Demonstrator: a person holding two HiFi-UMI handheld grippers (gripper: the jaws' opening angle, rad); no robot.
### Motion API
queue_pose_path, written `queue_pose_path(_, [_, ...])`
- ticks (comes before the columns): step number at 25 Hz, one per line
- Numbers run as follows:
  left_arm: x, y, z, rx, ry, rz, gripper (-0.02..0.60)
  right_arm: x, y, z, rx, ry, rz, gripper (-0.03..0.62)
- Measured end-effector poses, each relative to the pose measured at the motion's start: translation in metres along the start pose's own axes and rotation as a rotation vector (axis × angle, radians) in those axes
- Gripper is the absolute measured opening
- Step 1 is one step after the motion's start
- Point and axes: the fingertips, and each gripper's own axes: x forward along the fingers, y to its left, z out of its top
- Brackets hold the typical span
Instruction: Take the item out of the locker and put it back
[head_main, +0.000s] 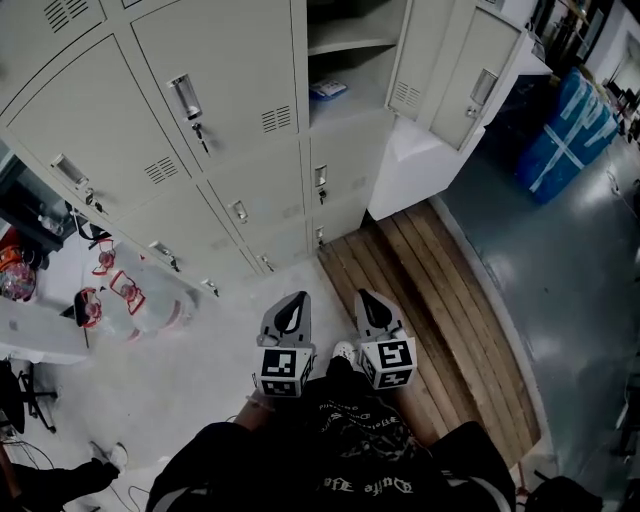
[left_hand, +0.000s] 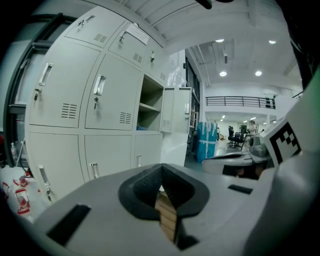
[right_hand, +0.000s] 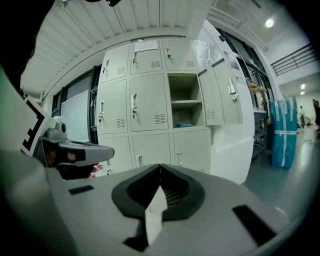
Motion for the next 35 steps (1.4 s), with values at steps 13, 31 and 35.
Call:
queue_pose_path(13, [0.102, -0.025, 0.029, -0.091, -0.008, 0.062, 0.006, 0.048, -0.102, 0.027, -0.008, -0.012, 0.052, 0.003])
queue_pose_path(31, [0.165, 0.014, 0.038, -0.054, 0.005, 0.078, 0.006, 0.104, -0.134, 0.046, 0.017, -0.019, 0.032, 0.005])
queue_pose_path(35, [0.194, 0.034, 0.055, -0.053, -0.014, 0.071, 0.006, 0.133, -0.143, 0.062, 0.009, -0.018, 0.017, 0.005])
